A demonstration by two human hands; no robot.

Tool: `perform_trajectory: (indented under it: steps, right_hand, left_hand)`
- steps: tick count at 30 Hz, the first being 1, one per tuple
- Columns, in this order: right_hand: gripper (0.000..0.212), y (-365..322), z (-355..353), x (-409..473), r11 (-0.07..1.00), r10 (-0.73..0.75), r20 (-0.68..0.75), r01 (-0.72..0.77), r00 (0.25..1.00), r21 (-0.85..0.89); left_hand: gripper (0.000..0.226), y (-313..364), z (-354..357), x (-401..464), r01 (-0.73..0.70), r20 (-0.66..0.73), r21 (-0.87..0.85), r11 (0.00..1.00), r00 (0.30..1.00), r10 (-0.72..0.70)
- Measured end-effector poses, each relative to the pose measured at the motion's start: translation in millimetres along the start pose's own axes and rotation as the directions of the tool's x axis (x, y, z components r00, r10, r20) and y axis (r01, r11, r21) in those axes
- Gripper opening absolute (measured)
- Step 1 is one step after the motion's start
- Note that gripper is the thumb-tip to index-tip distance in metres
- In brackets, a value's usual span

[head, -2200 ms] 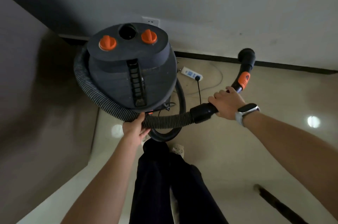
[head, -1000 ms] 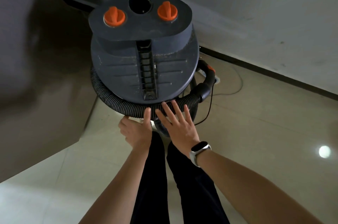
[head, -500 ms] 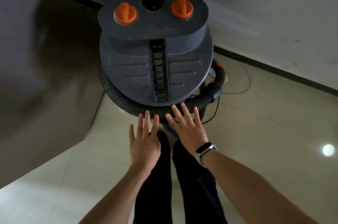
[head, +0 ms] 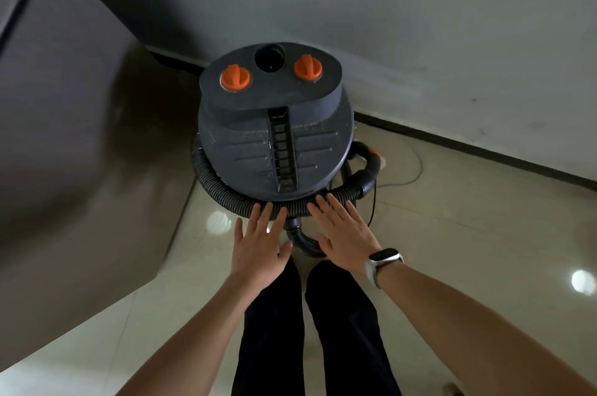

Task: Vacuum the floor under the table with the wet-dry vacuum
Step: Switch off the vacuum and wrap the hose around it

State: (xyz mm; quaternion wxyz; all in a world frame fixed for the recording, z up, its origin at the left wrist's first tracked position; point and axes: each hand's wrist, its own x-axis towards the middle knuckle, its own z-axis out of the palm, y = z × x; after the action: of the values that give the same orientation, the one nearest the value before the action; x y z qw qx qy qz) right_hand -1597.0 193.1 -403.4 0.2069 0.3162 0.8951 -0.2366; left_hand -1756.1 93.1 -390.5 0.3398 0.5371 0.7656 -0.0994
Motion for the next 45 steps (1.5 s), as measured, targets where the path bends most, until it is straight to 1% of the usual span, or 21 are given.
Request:
perform_trajectory:
  steps: [2, 4, 5, 8, 11, 14, 16, 18, 20, 22, 24, 26, 29, 31, 33, 36, 38, 41, 45]
  right_hand:
    - [0.076, -6, -18, -18, 0.992, 0.075, -0.027, -0.072, 0.997, 0.103]
    - [0.058, -13, -40, -33, 0.958, 0.161, -0.080, -0.136, 0.984, 0.254]
    - [0.053, -17, -51, -40, 0.926, 0.211, -0.127, -0.157, 0.969, 0.343]
    - [0.048, -18, -77, -57, 0.804, 0.368, -0.209, -0.197, 0.906, 0.561]
    - [0.042, -4, -89, -70, 0.753, 0.425, -0.251, -0.186, 0.870, 0.631]
    - [0.039, 30, -98, -81, 0.727, 0.441, -0.235, -0.191, 0.866, 0.660]
    - [0.040, 62, -107, -86, 0.737, 0.419, -0.221, -0.188, 0.881, 0.650]
    - [0.042, 101, -113, -90, 0.755, 0.387, -0.204, -0.181, 0.899, 0.631]
    - [0.043, 147, -115, -93, 0.762, 0.357, -0.166, -0.184, 0.919, 0.621]
    - [0.043, 203, -112, -94, 0.801, 0.292, -0.111, -0.179, 0.950, 0.571]
    - [0.041, 257, -107, -96, 0.835, 0.273, -0.073, -0.199, 0.959, 0.513]
    - [0.042, 301, -100, -96, 0.858, 0.272, -0.058, -0.215, 0.960, 0.466]
    - [0.044, 354, -80, -84, 0.890, 0.252, -0.026, -0.221, 0.967, 0.399]
    - [0.045, 375, -58, -68, 0.909, 0.221, 0.019, -0.213, 0.975, 0.357]
    - [0.045, 393, -27, -46, 0.927, 0.187, 0.058, -0.195, 0.981, 0.320]
    - [0.045, 417, 37, 3, 0.960, 0.109, 0.081, -0.127, 0.991, 0.250]
    - [0.045, 438, 87, 50, 0.983, 0.043, 0.073, -0.056, 0.996, 0.175]
    - [0.048, 468, 161, 120, 0.996, -0.032, 0.059, 0.027, 0.998, 0.084]
    - [0.057, 507, 240, 205, 0.995, -0.100, 0.000, 0.100, 0.995, 0.019]
  left_hand:
    - [0.062, 6, -16, -10, -0.015, -0.073, -0.074, 0.997, 0.997, 0.010]
    - [0.059, 13, -31, -20, -0.027, -0.167, -0.156, 0.987, 0.986, 0.000]
    - [0.060, 17, -39, -25, -0.036, -0.216, -0.195, 0.980, 0.976, -0.008]
    - [0.062, 30, -56, -33, -0.074, -0.344, -0.276, 0.958, 0.939, -0.027]
    - [0.057, 54, -71, -36, -0.097, -0.410, -0.315, 0.944, 0.911, -0.044]
    - [0.057, 93, -80, -32, -0.117, -0.435, -0.344, 0.931, 0.899, -0.048]
    - [0.055, 123, -81, -22, -0.126, -0.446, -0.375, 0.918, 0.893, -0.059]
    - [0.048, 157, -76, -8, -0.111, -0.460, -0.389, 0.914, 0.883, -0.089]
    - [0.035, 194, -64, 10, -0.057, -0.453, -0.422, 0.905, 0.878, -0.156]
    - [0.031, 237, -47, 31, -0.017, -0.444, -0.484, 0.875, 0.867, -0.229]
    - [0.037, 280, -26, 51, 0.007, -0.391, -0.541, 0.841, 0.883, -0.259]
    - [0.044, 315, -5, 71, 0.002, -0.358, -0.583, 0.812, 0.897, -0.259]
    - [0.043, 350, 25, 99, 0.060, -0.292, -0.639, 0.767, 0.903, -0.314]
    - [0.039, 356, 48, 118, 0.110, -0.240, -0.640, 0.760, 0.912, -0.334]
    - [0.041, 352, 77, 141, 0.139, -0.192, -0.626, 0.767, 0.926, -0.325]
    - [0.042, 333, 128, 192, 0.157, -0.167, -0.602, 0.782, 0.934, -0.316]
    - [0.042, 320, 170, 243, 0.170, -0.152, -0.579, 0.798, 0.939, -0.310]
    - [0.042, 305, 234, 323, 0.217, -0.083, -0.605, 0.766, 0.940, -0.332]
    - [0.046, 291, 301, 419, 0.216, -0.067, -0.610, 0.763, 0.945, -0.321]
